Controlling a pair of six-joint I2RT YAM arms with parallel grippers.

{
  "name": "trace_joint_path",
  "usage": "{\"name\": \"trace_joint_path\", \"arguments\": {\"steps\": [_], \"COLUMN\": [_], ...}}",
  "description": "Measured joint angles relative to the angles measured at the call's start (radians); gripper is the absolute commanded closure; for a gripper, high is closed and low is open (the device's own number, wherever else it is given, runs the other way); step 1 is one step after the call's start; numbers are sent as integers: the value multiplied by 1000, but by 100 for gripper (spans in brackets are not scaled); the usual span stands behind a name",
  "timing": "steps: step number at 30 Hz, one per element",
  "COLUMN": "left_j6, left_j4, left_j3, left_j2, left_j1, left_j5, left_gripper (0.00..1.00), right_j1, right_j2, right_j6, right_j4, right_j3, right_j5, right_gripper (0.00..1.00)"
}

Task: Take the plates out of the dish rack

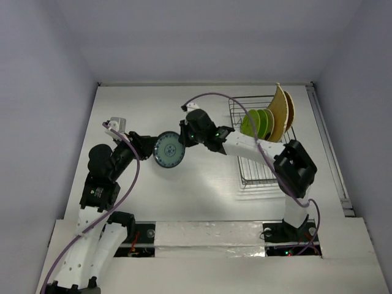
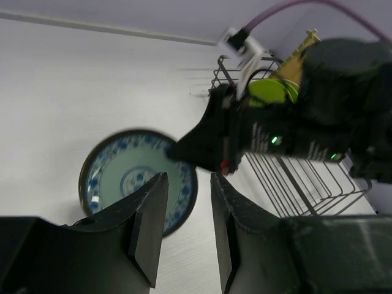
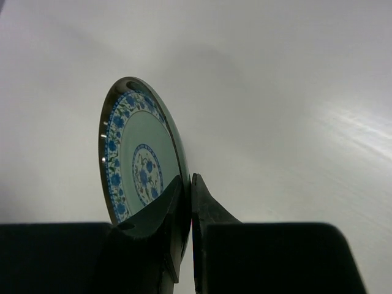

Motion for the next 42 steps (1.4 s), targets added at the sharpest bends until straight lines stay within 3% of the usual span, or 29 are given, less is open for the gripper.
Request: {"name": "trace_joint_path", "arguments": {"steps": [15,22,27,33,36,37,39,40,41,42], "left_j6": [6,6,6,6,6,6,6,6,5,6], "left_j4": [-21,-20,-20,-20,-21,-20,-20,-20,-21,-20], "left_j3": [3,3,3,3,3,3,3,3,3,3], "left_j2": [-2,1,3,8,11,13,13,13,12,13], "left_j1": [0,0,0,0,0,0,0,0,0,0], "left_j5": [-20,-20,-20,-20,-19,-19,-19,-19,-19,-19], "left_gripper": [69,69,69,69,70,73,80,94,100,100], "right_j1": [72,75,75,75,67,61,33,-3,-43,-96], "right_j2": [44,43,27,-119,-237,-275,-344,-378,-405,-432], "right_j6": [135,145,132,108,77,71,48,39,29,18], "right_j4": [163,200,176,135,103,90,63,45,32,15], "right_j3": [-264,-304,-309,-327,-327,-327,-327,-328,-330,-333], "right_j5": [-83,-51,-12,38,98,121,161,175,187,202], "right_gripper": [93,54,49,52,83,99,100,100,100,98]}}
